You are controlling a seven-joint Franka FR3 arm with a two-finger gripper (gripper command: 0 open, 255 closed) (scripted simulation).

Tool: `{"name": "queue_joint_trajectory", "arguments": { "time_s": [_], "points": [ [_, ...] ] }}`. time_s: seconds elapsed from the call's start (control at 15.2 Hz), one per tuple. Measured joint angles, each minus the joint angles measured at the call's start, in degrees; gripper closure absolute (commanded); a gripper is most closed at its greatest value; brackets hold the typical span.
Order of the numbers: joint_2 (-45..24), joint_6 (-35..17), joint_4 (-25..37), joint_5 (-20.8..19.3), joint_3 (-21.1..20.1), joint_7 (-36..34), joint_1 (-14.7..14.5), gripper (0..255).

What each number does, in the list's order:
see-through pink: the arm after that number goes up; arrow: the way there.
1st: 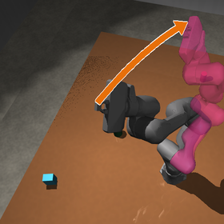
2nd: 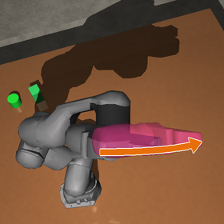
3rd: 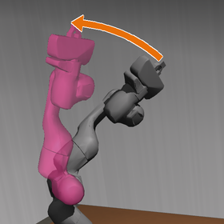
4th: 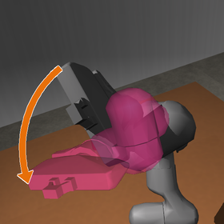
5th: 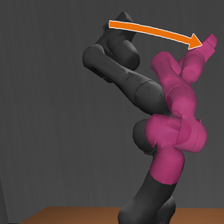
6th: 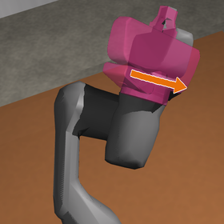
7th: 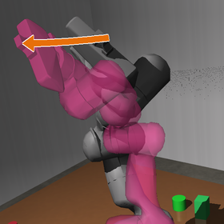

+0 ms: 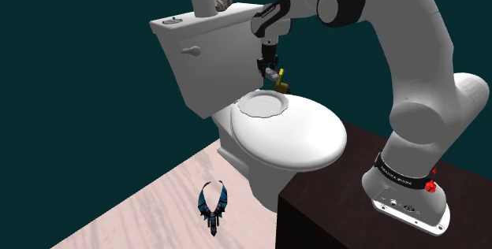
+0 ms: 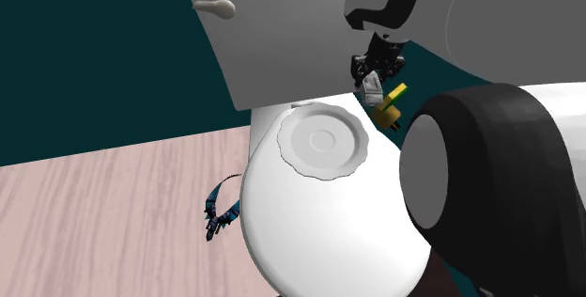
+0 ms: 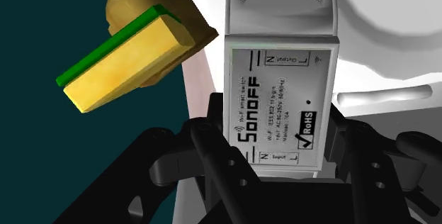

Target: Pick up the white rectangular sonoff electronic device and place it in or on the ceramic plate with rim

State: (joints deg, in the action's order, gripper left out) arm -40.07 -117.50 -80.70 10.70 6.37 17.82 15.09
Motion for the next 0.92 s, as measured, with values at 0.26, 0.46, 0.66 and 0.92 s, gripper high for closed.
{"name": "queue_joint_trajectory", "arguments": {
  "time_s": [0.26,0.46,0.66,0.92],
  "points": [
    [2.4,1.3,-1.1,-0.3,0.1,-0.5,-0.4,255],
    [6.6,-1.7,-8.1,-0.5,-0.1,-1.8,-2.2,255],
    [11.7,-5.2,-16.5,-0.7,-0.5,-3.9,-4.6,255],
    [17.8,-9.5,-26.4,-1.1,-1.3,-7.2,-7.8,255]
  ]
}}
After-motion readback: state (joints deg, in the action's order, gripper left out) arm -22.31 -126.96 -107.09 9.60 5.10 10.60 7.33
